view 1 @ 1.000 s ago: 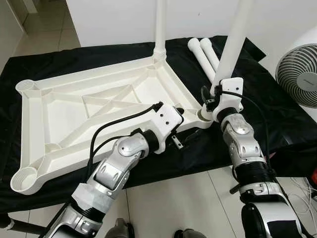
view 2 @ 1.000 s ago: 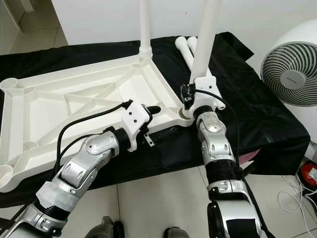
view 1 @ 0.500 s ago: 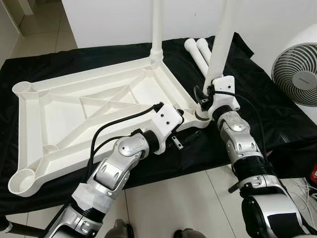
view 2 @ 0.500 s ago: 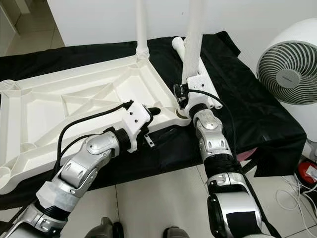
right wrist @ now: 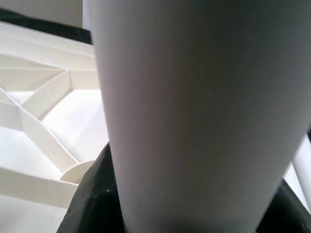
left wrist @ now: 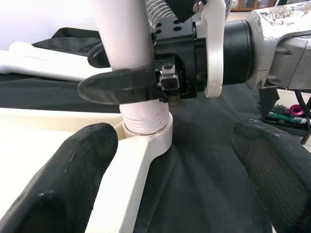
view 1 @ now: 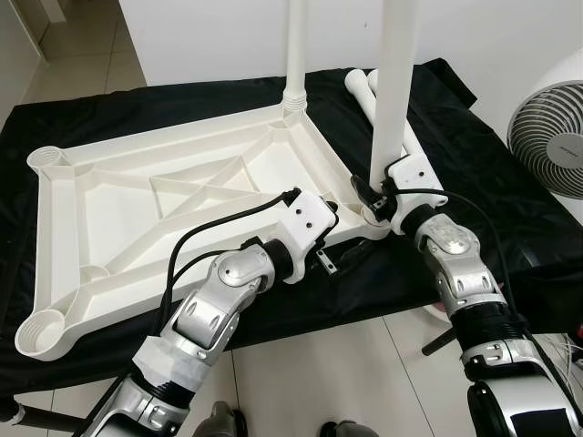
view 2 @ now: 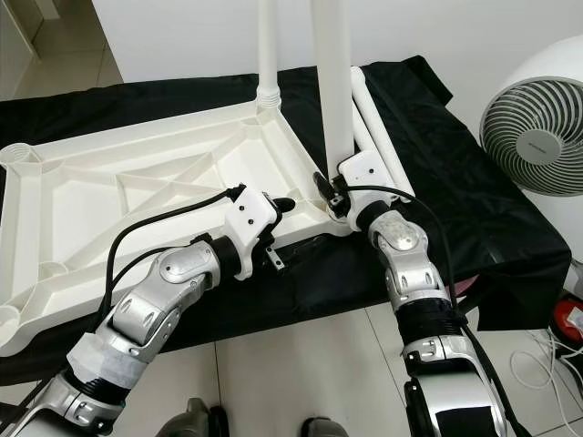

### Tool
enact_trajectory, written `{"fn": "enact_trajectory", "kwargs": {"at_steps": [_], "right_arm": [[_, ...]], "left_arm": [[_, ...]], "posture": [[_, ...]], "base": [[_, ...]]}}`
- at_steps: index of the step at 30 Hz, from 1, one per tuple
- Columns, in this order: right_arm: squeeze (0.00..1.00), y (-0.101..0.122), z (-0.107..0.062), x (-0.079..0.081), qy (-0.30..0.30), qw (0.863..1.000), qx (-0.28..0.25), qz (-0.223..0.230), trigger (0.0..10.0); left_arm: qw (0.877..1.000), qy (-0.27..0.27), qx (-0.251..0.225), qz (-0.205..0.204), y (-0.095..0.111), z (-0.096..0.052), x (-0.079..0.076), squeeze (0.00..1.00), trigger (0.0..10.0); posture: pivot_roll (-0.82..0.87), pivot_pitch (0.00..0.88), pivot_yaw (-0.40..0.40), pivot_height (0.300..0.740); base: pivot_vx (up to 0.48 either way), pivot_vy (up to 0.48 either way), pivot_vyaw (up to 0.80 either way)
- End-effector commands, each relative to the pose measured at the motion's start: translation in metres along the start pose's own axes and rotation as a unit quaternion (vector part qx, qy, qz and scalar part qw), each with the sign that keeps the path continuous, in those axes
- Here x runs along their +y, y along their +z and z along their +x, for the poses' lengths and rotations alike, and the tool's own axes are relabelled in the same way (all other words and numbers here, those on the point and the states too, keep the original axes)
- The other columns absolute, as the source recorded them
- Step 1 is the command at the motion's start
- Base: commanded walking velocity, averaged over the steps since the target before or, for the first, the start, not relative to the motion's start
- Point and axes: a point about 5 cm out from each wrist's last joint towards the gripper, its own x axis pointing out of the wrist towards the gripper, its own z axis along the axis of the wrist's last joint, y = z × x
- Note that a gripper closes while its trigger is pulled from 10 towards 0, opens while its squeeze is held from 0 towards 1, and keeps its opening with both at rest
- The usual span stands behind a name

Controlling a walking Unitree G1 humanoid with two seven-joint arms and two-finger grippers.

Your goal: Building children table

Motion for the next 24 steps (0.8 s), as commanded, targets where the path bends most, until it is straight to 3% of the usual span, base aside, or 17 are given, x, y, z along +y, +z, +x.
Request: {"fn": "enact_trajectory", "kwargs": {"at_steps": [1,6,24], "right_arm": [[0.00,-0.026,-0.011,0.000,0.000,0.998,0.046,0.050,10.0],[0.00,-0.029,-0.016,-0.004,-0.027,0.993,0.036,0.110,10.0],[0.00,-0.038,-0.028,0.006,-0.007,0.992,0.024,0.127,10.0]], "left_arm": [[1.000,-0.023,-0.002,0.003,0.003,0.000,-0.004,0.00,10.0],[1.000,-0.023,0.000,0.000,0.003,0.000,-0.004,0.00,10.0],[1.000,-0.028,0.000,0.000,0.004,-0.001,-0.006,0.00,10.0]], "posture": [[-0.08,0.112,0.046,0.740],[-0.08,0.111,0.045,0.740],[-0.07,0.103,0.050,0.740]], "base": [[0.000,0.000,0.00],[0.000,0.000,0.00],[0.000,0.000,0.00]]}}
